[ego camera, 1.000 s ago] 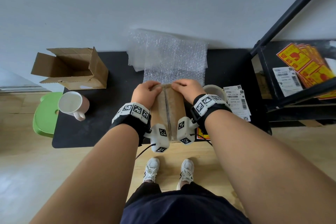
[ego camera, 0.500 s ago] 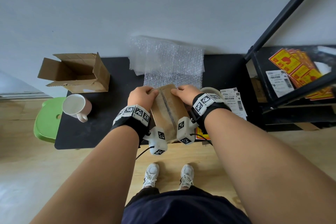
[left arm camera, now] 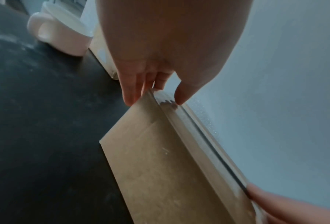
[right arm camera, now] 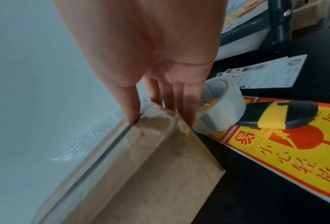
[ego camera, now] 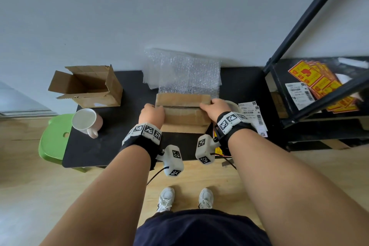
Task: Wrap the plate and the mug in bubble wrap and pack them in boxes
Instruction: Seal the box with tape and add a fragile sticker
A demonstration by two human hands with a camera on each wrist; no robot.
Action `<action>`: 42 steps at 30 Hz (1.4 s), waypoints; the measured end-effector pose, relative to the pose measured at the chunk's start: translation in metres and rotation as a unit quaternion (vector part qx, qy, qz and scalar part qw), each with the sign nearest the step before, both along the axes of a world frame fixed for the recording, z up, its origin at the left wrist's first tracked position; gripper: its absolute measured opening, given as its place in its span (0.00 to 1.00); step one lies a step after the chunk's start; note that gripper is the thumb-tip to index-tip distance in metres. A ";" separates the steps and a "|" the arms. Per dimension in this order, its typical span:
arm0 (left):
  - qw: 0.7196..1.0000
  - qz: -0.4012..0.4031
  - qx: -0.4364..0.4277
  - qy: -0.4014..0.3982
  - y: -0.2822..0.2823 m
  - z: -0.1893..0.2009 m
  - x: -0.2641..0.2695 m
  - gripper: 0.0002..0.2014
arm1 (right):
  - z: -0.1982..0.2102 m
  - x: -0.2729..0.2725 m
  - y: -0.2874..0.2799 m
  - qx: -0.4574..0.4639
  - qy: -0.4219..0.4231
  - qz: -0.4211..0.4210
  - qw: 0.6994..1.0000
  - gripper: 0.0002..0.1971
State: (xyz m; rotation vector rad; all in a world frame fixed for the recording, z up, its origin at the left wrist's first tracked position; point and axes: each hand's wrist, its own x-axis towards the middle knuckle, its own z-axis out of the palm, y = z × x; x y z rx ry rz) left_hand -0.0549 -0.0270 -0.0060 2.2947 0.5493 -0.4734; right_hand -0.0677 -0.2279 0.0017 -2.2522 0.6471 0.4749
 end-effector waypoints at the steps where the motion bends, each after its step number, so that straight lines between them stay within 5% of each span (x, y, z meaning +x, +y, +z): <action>1: 1.000 -0.001 -0.020 -0.004 -0.003 -0.001 -0.001 0.17 | -0.003 -0.002 0.000 0.010 -0.009 -0.004 1.000 0.21; 10: 0.995 -0.032 -0.042 -0.086 0.004 -0.021 -0.010 0.12 | -0.013 -0.013 -0.002 0.136 -0.030 -0.080 0.987 0.20; 15: 0.996 -0.036 -0.036 -0.071 0.003 -0.017 -0.010 0.24 | -0.011 -0.014 0.002 0.142 -0.021 -0.094 0.985 0.23; 20: 0.991 -0.049 -0.092 -0.087 0.010 -0.011 -0.003 0.14 | -0.007 -0.007 0.010 0.134 -0.014 -0.079 0.988 0.22; 26: 0.992 -0.027 -0.076 -0.100 0.036 -0.009 0.003 0.18 | -0.004 0.005 0.038 0.126 -0.011 -0.044 0.991 0.23; 35: 0.990 -0.090 0.056 -0.088 0.021 0.007 0.011 0.30 | -0.001 0.010 0.036 0.039 -0.025 -0.002 0.999 0.22; 42: 0.935 -0.247 0.147 -0.206 -0.018 0.031 0.013 0.32 | 0.012 -0.003 0.005 -0.021 -0.103 -0.084 0.991 0.12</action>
